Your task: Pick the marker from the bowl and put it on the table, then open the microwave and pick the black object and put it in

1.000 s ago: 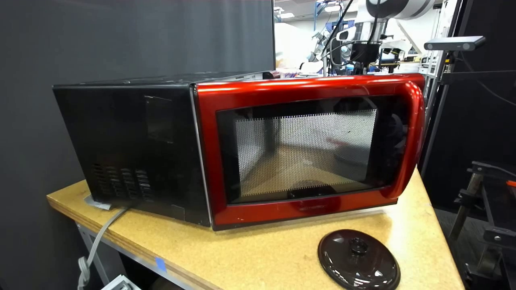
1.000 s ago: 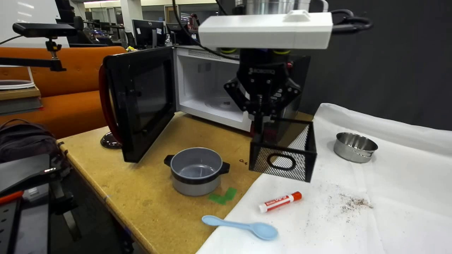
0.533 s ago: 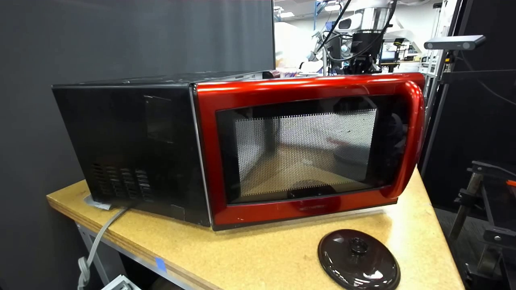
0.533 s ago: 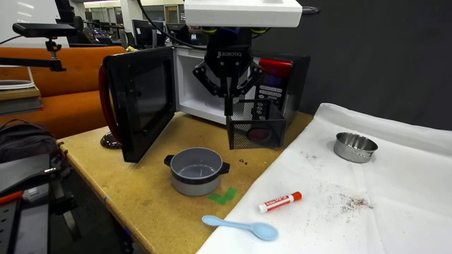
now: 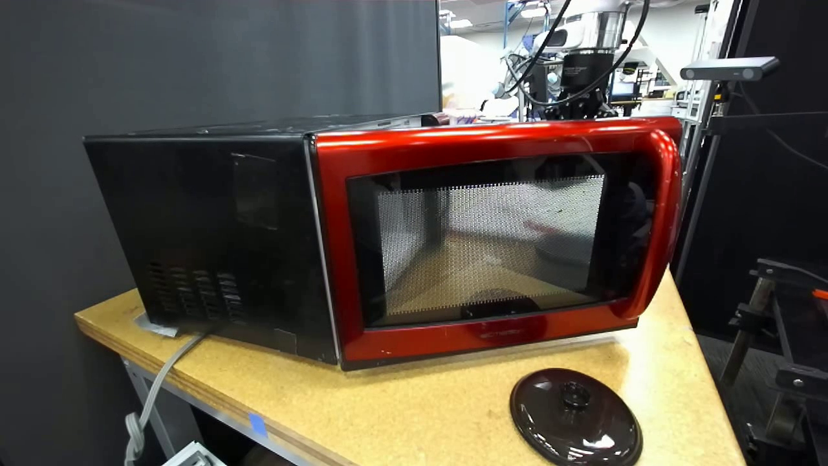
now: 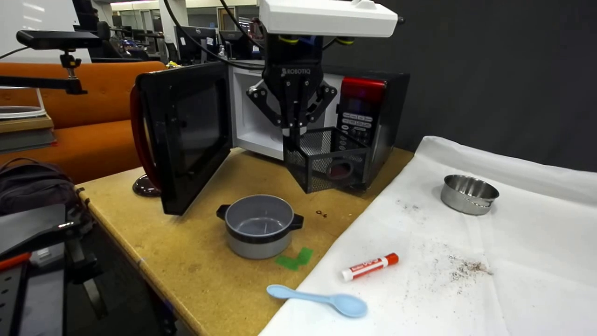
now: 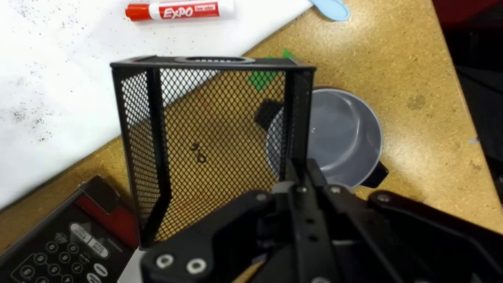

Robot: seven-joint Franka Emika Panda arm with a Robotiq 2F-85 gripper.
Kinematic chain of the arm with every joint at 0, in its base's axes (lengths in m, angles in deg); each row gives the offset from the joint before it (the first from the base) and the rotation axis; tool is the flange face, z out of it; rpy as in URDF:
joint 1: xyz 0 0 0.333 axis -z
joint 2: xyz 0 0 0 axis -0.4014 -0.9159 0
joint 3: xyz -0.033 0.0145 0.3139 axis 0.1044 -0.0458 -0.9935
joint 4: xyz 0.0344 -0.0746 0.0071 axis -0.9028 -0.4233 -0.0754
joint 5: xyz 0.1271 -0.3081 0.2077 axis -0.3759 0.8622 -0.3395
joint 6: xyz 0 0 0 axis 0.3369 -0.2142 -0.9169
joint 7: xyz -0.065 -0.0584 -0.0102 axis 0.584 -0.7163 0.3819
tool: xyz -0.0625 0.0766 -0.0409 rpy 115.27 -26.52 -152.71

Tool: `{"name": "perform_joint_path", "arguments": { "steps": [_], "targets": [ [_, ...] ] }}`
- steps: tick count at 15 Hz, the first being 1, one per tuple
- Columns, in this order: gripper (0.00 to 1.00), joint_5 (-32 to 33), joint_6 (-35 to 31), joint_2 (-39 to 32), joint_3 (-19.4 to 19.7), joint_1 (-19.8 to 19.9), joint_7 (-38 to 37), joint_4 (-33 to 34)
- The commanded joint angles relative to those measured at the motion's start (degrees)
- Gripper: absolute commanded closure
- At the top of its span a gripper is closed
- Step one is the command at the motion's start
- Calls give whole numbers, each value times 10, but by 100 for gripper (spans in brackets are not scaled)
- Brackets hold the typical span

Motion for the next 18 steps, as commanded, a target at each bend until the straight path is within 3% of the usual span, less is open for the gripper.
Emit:
{"name": "perform_joint_path", "arguments": {
  "steps": [1, 8, 15, 18],
  "targets": [
    [98, 0, 2, 0, 12, -12, -1, 1],
    [100, -4, -4, -1, 8, -15, 11, 2],
    [100, 35, -12, -25, -20, -66, 50, 23],
    [100, 42, -22, -47, -33, -79, 100, 48]
  ]
}}
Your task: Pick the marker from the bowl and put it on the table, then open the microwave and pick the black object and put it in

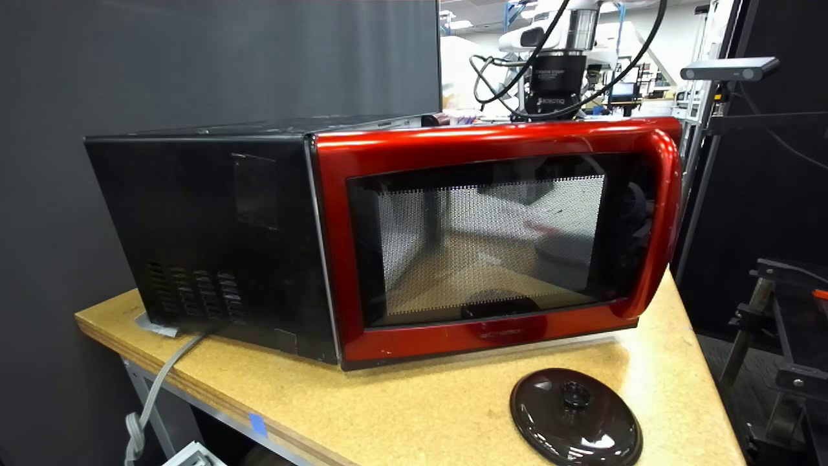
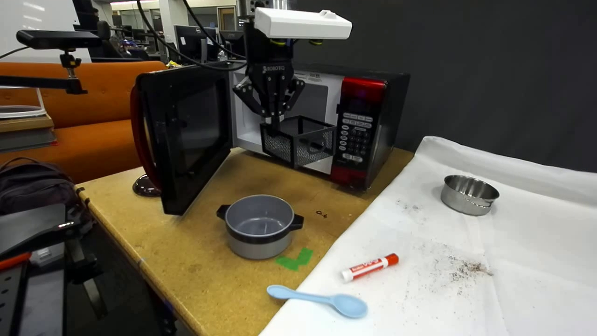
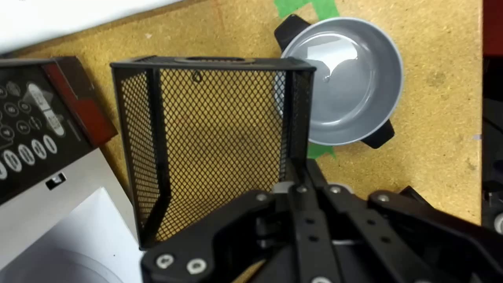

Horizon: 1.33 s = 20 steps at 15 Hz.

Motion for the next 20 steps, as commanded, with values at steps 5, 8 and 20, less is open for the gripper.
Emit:
{"name": "perform_joint_path", "arguments": {
  "steps": [5, 8, 20],
  "targets": [
    [100, -27, -21, -85, -48, -8, 187, 97],
    [100, -73, -6, -123, -81, 3, 283, 140],
    [100, -77, 5, -212, -117, 2, 404, 230]
  ]
}}
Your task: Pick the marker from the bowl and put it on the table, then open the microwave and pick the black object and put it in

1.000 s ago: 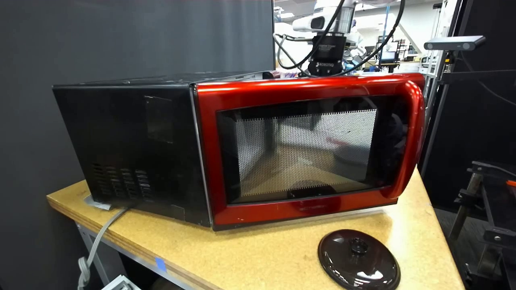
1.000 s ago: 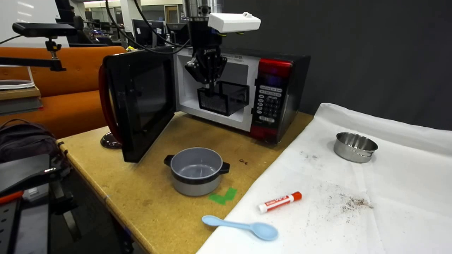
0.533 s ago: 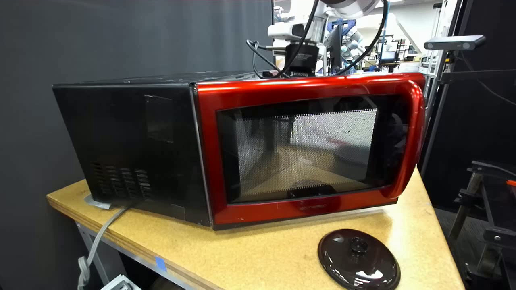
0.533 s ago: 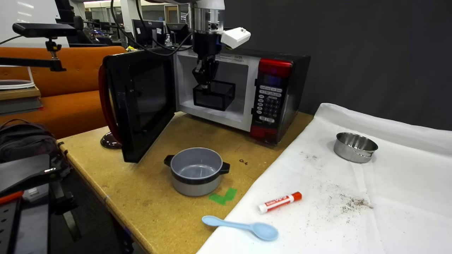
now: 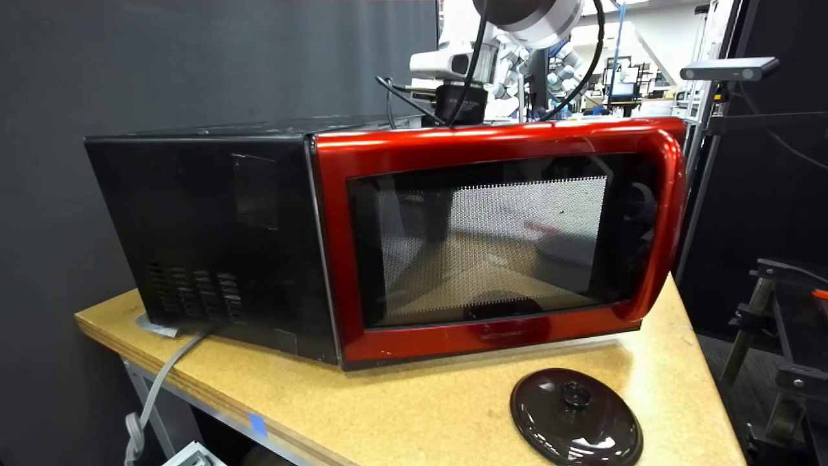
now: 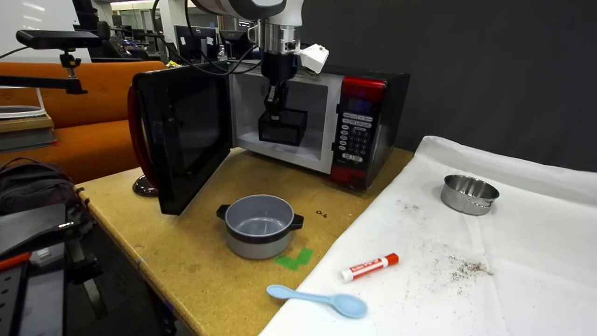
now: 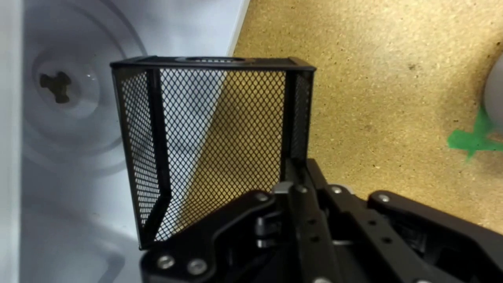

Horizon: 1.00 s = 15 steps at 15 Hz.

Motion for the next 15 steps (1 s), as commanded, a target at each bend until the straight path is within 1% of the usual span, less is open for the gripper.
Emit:
{"name": "perform_joint_path", "arguments": {
  "steps": [1, 6, 10, 15],
  "targets": [
    [100, -5, 14, -16, -20, 8, 25, 21],
    [100, 6, -4, -35, -29, -10, 2, 35],
    [100, 12, -26, -50, -22, -23, -40, 50],
    [100, 38, -39, -62, -11, -31, -94, 65]
  ]
}}
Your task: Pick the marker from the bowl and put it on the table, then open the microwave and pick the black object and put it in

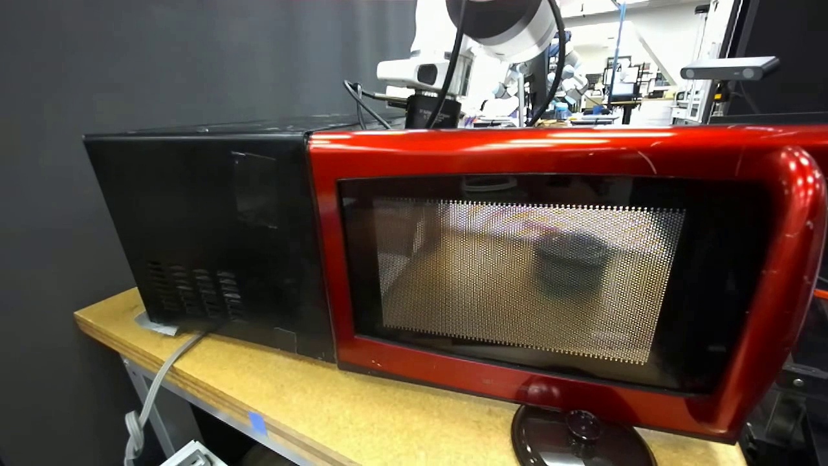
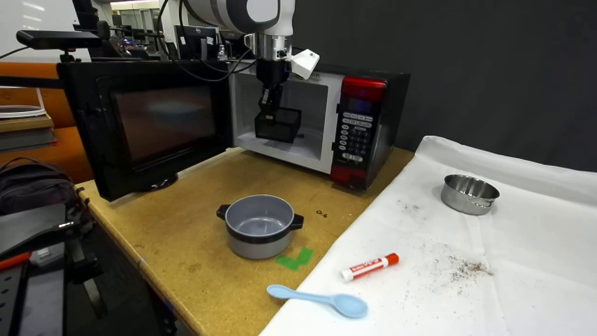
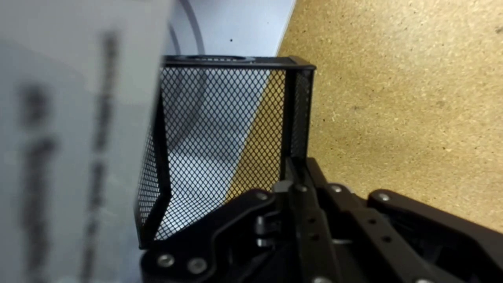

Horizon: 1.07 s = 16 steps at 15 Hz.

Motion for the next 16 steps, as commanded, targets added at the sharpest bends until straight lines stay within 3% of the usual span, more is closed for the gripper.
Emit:
{"name": "perform_joint_path", "arguments": {
  "steps": [1, 16],
  "targets": [
    [100, 26, -17, -10, 13, -10, -45, 15],
    [100, 91, -2, -53, 18, -14, -123, 76]
  ]
}}
